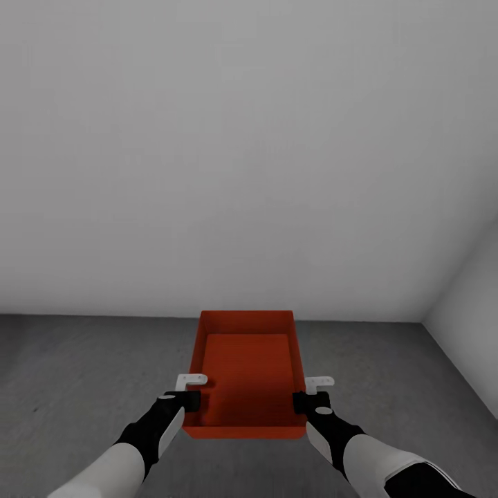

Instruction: Move the two storage containers from the living room to the garage. In the garage, place one container on the floor and stack the other container on top of it (either order is fine).

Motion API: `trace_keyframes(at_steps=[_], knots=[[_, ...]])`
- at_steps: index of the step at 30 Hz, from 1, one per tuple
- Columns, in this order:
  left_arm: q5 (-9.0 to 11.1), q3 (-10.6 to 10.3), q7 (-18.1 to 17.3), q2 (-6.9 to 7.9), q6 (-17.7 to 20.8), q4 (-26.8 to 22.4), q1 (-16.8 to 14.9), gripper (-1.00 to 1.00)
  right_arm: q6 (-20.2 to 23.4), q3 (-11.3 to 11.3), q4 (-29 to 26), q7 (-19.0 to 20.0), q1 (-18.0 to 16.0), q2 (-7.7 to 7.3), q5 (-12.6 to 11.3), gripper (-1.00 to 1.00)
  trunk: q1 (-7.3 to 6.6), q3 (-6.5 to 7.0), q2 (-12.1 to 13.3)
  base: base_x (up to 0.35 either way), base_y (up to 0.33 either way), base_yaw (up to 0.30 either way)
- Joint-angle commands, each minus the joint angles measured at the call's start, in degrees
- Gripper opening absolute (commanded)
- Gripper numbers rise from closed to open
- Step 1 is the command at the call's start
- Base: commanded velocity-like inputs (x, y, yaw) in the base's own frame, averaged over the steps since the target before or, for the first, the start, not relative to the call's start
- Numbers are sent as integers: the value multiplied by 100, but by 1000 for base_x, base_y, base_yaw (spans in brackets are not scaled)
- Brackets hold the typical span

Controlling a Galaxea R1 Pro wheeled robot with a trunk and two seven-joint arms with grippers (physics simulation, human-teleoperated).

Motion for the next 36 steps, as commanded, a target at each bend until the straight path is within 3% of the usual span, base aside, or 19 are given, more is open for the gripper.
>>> trace_keyframes(at_steps=[1,36], knots=[[22,325,72,173,36,-22,-6,-100,-20,-61,1,7,-2,-22,-59,-100,0,-16,-5,0,0,0],[22,325,73,171,36,-16,-6,-100,-20,-61,1,-2,-2,-15,-59,-100,0,-344,-5,0,0,0]])
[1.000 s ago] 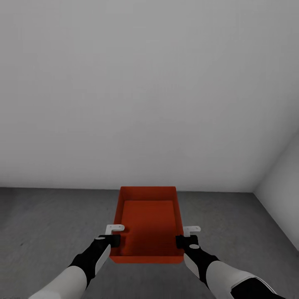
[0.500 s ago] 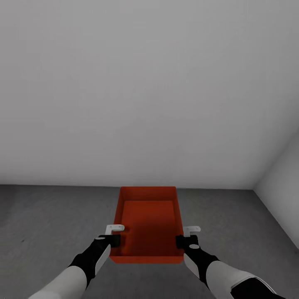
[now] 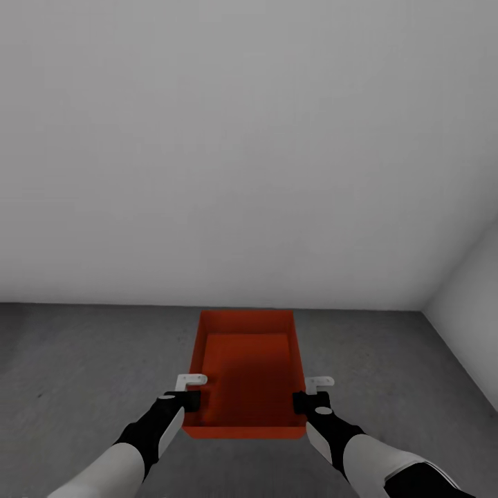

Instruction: Move the two storage containers from the living room to the garage. In the garage, place one container on the floor and stack the other container on top of it (either order is fine).

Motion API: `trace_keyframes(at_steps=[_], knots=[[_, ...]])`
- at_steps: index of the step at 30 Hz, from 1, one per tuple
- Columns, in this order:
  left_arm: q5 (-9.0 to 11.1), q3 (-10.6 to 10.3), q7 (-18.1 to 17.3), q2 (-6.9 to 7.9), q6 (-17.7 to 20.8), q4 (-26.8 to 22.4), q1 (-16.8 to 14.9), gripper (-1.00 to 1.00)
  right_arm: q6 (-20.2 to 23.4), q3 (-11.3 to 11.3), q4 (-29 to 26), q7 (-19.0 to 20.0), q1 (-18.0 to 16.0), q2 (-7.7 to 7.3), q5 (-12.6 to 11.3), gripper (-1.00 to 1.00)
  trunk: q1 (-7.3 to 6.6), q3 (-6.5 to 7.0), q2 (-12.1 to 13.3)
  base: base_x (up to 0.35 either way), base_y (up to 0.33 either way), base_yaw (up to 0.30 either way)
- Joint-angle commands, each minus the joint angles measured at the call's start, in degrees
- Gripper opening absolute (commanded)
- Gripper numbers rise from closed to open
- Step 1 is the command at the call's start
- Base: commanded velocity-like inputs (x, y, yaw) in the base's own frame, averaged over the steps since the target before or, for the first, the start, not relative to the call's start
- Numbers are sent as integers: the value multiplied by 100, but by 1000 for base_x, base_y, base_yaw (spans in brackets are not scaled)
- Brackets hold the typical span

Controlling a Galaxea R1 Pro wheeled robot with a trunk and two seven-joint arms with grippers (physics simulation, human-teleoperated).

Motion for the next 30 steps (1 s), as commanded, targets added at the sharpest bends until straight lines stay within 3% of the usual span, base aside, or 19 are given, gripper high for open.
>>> trace_keyframes(at_steps=[1,30], knots=[[14,329,73,168,38,-22,-6,-100,-23,-71,0,6,-2,-19,-55,-100,0,-15,-5,0,0,0],[14,329,72,169,38,-22,-6,-100,-23,-75,0,6,-2,-26,-55,-100,0,-287,-5,0,0,0]])
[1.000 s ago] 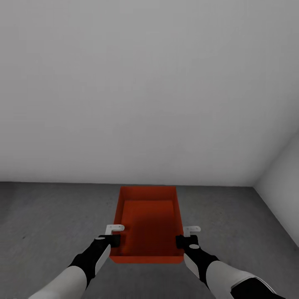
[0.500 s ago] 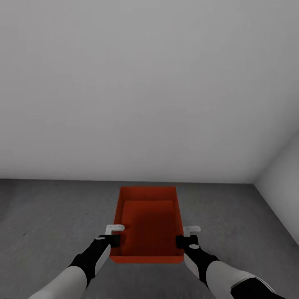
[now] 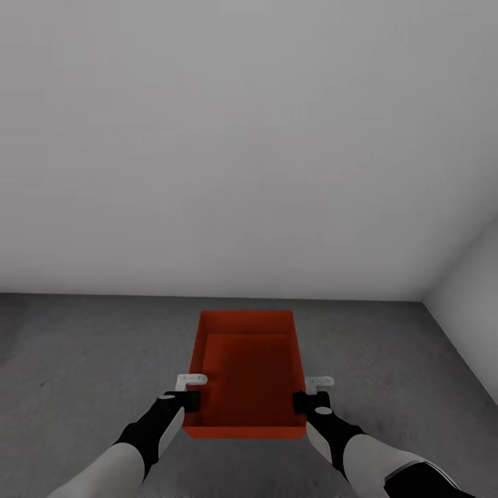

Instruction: Move the two storage containers from the living room to the garage. In the garage, place one container on the floor and stack the other container on top of it (either order is fine).

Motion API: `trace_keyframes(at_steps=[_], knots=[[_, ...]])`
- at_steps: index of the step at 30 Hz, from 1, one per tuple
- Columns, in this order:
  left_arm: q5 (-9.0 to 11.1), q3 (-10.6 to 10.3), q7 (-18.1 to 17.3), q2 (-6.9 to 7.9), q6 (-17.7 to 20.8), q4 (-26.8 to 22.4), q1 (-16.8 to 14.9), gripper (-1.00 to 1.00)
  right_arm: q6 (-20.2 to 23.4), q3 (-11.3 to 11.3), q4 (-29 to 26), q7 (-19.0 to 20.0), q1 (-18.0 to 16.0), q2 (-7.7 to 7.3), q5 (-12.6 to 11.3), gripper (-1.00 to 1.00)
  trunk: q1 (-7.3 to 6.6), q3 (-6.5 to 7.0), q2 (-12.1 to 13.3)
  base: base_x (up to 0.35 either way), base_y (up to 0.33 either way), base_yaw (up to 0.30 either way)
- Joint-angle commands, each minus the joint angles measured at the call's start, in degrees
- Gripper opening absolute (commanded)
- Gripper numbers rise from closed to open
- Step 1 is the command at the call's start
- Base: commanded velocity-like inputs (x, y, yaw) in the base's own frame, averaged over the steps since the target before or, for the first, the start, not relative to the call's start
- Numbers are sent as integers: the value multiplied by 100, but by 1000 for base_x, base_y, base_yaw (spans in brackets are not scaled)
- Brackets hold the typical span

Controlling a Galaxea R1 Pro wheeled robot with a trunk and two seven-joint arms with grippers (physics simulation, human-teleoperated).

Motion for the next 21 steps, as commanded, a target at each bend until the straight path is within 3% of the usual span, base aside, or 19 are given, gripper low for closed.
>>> trace_keyframes(at_steps=[1,21], knots=[[17,327,75,169,38,-23,-5,-100,-22,-73,-1,7,-2,-27,-53,-100,0,-15,-5,0,0,0],[17,327,74,169,38,-23,-5,-100,-27,-70,-1,7,-2,-27,-49,-100,0,-202,-5,0,0,0]])
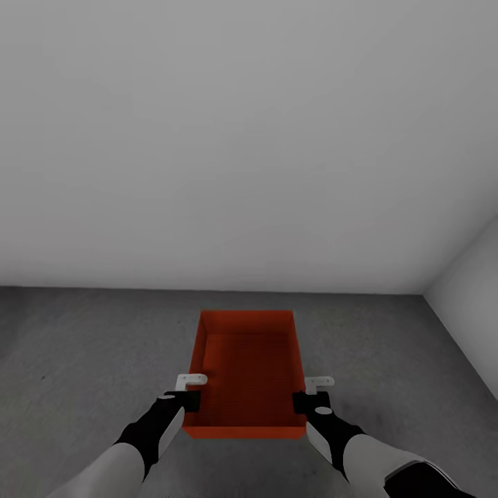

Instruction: Move the two storage containers from the living room to the garage. In the garage, place one container on the floor and stack the other container on top of it (either order is fine).

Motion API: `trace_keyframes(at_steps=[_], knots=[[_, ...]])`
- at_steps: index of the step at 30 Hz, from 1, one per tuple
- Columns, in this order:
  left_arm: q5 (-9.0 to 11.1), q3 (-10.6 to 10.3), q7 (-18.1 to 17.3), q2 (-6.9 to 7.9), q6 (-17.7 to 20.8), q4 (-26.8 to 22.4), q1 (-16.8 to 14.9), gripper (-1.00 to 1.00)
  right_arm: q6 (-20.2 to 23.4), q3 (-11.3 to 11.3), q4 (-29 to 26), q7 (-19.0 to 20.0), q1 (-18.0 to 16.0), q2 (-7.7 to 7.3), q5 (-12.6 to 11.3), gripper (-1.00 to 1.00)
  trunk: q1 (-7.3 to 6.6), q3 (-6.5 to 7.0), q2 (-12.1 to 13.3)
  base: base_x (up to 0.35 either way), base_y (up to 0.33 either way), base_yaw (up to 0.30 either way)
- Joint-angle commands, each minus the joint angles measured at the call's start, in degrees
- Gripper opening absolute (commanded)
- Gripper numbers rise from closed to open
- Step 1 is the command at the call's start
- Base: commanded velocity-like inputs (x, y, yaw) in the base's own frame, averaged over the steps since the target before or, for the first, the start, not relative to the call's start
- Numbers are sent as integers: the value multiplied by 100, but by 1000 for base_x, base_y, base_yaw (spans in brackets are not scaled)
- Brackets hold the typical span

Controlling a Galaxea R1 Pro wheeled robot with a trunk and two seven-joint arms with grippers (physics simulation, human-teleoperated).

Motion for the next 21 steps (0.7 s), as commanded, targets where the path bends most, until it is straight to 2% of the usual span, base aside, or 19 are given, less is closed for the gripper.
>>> trace_keyframes(at_steps=[1,21], knots=[[17,329,73,169,38,-20,-5,-100,-23,-68,-1,7,-2,-27,-52,-100,0,-14,-4,0,0,0],[17,329,75,163,38,-19,-5,-100,-28,-68,-1,31,-2,-25,-45,-100,0,-202,-4,0,0,0]])
